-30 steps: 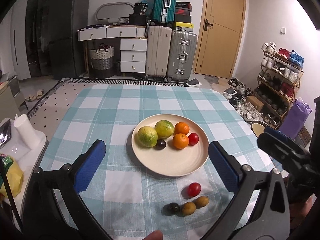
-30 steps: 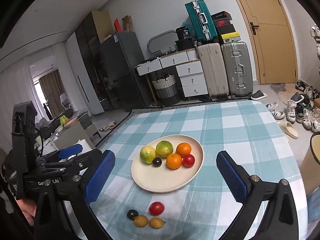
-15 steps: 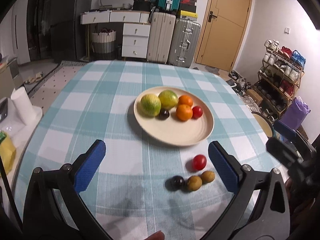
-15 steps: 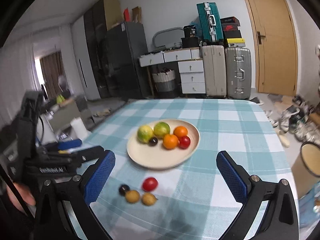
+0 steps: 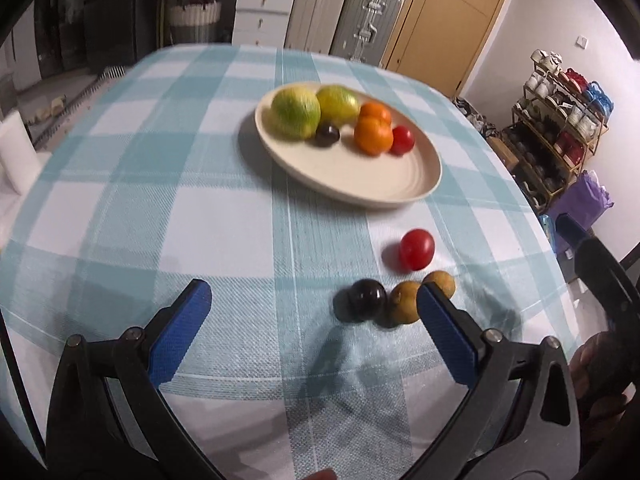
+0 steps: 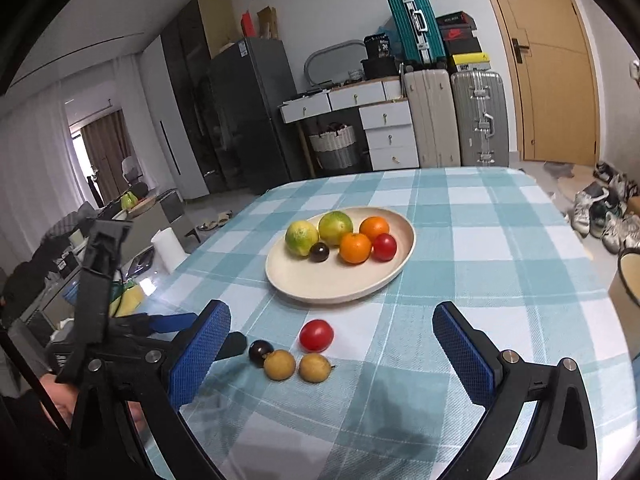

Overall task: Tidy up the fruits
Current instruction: 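Withdraw both grippers from the plate toward the remaining fruit, then close the left gripper on the second dark plum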

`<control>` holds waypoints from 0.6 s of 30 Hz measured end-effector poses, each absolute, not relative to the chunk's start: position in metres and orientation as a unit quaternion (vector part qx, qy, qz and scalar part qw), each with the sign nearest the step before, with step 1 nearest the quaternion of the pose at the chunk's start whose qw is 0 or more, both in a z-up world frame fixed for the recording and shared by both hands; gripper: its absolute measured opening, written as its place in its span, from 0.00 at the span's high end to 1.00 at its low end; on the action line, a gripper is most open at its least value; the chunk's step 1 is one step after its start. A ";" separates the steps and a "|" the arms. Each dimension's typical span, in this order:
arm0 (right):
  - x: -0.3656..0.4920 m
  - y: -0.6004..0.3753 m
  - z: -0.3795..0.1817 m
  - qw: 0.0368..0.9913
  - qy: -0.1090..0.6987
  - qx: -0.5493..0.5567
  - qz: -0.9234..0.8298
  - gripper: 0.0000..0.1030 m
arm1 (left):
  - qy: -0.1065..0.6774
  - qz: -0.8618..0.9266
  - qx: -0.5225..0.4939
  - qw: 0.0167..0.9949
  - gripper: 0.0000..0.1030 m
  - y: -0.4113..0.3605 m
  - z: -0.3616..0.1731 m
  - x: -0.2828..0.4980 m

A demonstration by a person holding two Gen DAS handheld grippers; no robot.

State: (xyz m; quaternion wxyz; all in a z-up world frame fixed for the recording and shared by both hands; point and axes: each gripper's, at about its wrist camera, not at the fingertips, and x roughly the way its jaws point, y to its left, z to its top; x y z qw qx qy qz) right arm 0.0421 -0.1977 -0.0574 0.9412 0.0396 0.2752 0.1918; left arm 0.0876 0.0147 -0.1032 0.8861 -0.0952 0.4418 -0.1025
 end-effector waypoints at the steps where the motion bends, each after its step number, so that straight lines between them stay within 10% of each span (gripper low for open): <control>1: 0.043 -0.198 -0.059 0.940 0.279 0.040 0.194 0.00 | 0.447 -0.106 -0.103 0.882 0.01 0.015 -0.106 0.089; 8: 0.045 -0.200 -0.060 0.938 0.282 0.046 0.195 0.00 | 0.457 -0.122 -0.120 0.873 0.07 0.014 -0.113 0.097; 18: 0.044 -0.198 -0.059 0.935 0.286 0.047 0.206 0.00 | 0.465 -0.153 -0.113 0.865 0.47 0.008 -0.115 0.102</control>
